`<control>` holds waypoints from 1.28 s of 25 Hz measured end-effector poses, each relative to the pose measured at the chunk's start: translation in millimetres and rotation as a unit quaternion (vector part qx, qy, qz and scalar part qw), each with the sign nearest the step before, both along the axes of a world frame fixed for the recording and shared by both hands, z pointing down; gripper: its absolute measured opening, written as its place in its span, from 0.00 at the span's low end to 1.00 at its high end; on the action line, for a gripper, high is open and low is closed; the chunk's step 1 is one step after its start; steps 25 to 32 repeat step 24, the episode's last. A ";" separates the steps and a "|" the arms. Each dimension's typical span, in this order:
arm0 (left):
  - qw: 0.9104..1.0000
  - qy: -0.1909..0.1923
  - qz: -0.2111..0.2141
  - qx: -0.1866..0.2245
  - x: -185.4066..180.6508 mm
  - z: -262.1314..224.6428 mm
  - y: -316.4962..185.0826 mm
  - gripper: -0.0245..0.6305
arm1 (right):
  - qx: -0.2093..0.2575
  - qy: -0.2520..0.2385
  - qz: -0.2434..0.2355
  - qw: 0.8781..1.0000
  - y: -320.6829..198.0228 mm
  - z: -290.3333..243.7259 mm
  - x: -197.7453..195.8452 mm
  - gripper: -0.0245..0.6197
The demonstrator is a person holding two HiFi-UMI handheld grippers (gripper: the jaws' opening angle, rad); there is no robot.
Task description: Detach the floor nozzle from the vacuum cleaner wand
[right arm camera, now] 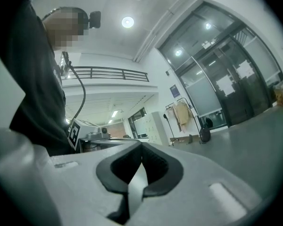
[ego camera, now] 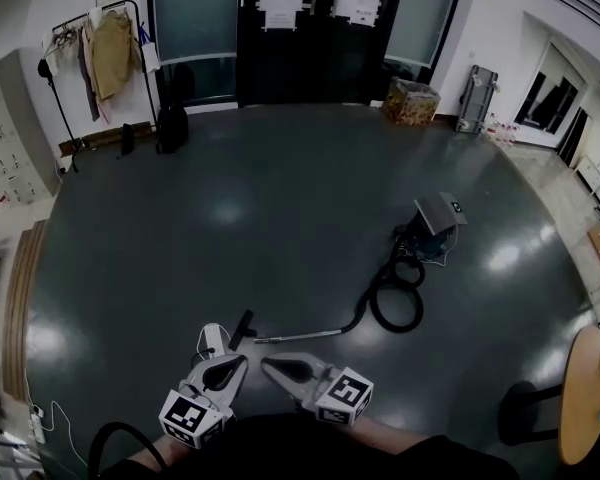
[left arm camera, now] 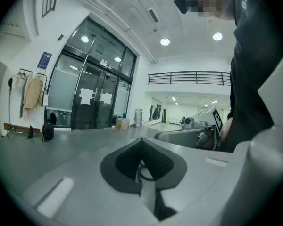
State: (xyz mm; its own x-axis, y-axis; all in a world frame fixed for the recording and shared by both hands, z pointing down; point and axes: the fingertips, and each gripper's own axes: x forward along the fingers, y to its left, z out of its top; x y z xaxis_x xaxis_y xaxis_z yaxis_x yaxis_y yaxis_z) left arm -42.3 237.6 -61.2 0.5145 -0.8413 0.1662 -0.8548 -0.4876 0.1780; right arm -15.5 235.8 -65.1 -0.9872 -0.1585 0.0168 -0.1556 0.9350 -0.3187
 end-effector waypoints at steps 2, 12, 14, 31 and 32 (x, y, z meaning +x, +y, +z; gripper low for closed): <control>1.000 -0.006 0.001 0.003 5.2 0.4 -0.5 0.04 | 0.001 0.002 0.001 1.000 0.9 0.2 5.3 0.04; 1.000 -0.014 0.021 0.002 9.1 1.8 3.6 0.04 | 0.005 0.007 0.013 1.000 -0.2 -2.0 6.7 0.04; 1.000 -0.015 0.025 0.002 8.9 2.9 4.1 0.04 | 0.005 0.011 0.014 1.000 -0.3 0.5 5.6 0.04; 0.999 -0.019 0.037 0.000 0.9 7.8 4.3 0.04 | 0.009 0.018 0.016 1.000 -2.0 0.9 -7.2 0.04; 0.999 -0.019 0.037 0.000 0.9 7.8 4.3 0.04 | 0.009 0.018 0.016 1.000 -2.0 0.9 -7.2 0.04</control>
